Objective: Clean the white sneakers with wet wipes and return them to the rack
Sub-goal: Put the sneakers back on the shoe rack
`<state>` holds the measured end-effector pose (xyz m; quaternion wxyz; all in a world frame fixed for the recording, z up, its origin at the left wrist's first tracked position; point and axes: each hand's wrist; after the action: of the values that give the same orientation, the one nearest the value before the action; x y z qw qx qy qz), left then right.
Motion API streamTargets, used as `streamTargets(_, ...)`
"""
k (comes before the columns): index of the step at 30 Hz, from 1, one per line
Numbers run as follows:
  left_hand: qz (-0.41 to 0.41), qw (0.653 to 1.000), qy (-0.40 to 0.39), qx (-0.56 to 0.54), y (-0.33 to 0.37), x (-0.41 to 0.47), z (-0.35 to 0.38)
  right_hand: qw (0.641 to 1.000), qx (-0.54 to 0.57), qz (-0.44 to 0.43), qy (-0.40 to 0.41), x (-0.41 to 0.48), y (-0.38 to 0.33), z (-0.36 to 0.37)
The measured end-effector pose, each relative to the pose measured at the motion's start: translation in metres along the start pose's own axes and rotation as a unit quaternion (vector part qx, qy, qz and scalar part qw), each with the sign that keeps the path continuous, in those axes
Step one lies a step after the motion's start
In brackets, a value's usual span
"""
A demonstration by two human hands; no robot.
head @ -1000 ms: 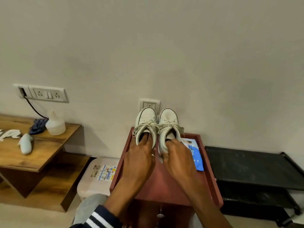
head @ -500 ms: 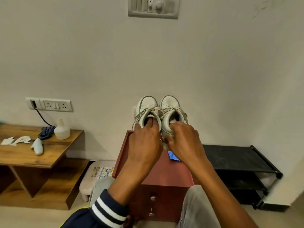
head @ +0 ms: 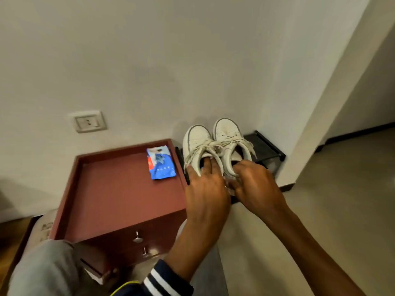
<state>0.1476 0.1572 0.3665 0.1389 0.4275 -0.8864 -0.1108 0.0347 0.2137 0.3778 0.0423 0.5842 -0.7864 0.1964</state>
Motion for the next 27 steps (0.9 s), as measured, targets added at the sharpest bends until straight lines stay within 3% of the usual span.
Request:
streamTargets(8, -0.004, 0.987, -0.138, -0.087, 0.067, 0.003, 0.124, 0.991, 0.017, 0.083, -0.104, -0.041, 0.116, 0.043)
streamTargets(16, -0.04, 0.958, -0.268, -0.091, 0.071, 0.041, 0.237, 0.968, 0.035, 0.147, -0.2, -0.045, 0.199, 0.136)
streamTargets(22, -0.048, 0.953, -0.292, -0.06, 0.047, 0.101, 0.291, 0.958, 0.053, 0.144, -0.242, 0.002, 0.243, 0.216)
streamTargets(27, -0.064, 0.955, -0.284, -0.052, 0.019, 0.169, 0.33, 0.966, 0.064, 0.119, -0.221, 0.071, 0.269, 0.269)
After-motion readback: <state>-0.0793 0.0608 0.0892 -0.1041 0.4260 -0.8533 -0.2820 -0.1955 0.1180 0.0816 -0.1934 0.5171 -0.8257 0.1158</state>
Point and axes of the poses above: each hand's wrist, its own x-axis towards the middle knuckle, its own z-axis out of the palm, y = z × x, and after that the axes turned 5 degrees about -y, right-handed
